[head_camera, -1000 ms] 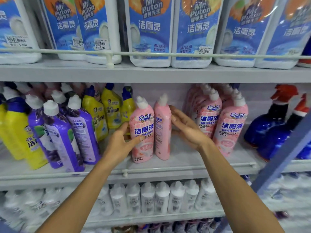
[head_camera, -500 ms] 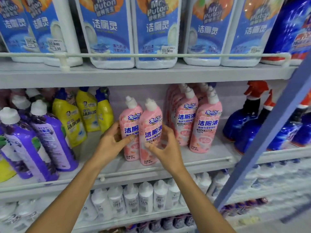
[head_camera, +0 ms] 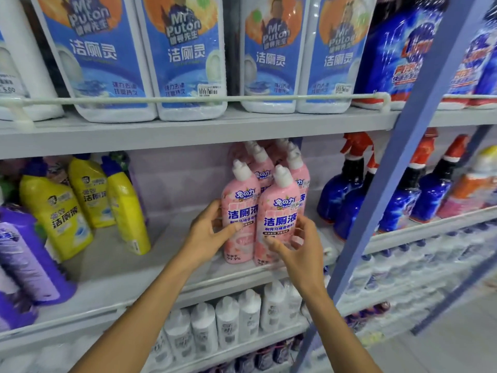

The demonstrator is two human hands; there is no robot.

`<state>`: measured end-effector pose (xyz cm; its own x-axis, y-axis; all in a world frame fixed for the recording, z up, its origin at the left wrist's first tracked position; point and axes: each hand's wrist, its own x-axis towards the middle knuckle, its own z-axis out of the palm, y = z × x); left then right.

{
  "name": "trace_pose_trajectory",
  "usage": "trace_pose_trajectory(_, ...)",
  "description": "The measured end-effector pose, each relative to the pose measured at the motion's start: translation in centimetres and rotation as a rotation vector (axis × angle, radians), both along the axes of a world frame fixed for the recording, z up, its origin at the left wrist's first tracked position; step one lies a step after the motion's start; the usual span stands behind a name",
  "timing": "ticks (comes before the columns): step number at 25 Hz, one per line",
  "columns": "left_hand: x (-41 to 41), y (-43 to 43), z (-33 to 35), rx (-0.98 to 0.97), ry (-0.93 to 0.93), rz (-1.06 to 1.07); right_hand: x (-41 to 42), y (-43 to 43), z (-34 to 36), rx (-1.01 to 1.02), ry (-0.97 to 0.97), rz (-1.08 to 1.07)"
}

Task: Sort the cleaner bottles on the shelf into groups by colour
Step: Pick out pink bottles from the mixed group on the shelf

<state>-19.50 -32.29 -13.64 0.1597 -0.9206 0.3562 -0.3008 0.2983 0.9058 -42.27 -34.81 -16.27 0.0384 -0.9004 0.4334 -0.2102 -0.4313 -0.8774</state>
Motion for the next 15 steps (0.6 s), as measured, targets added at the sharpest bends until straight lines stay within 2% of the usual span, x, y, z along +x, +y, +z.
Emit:
trace_pose_trajectory(3, -1.8, -0.9, -0.2, 0.018, 0.005, 0.013, -2.3, -0.9, 0.3, -0.011, 0.021, -0.063)
trace_pose_trajectory(10, -3.9, -1.4, -1.2, 0.034, -0.084, 0.108, -5.0, -2.4, 0.4, -0.036, 0.109, -0.046)
trace_pose_trajectory(15, -4.6, -1.9, -1.2, 0.034, -0.131, 0.201, -3.8, -1.6, 0.5, -0.044, 0.127, -0.105)
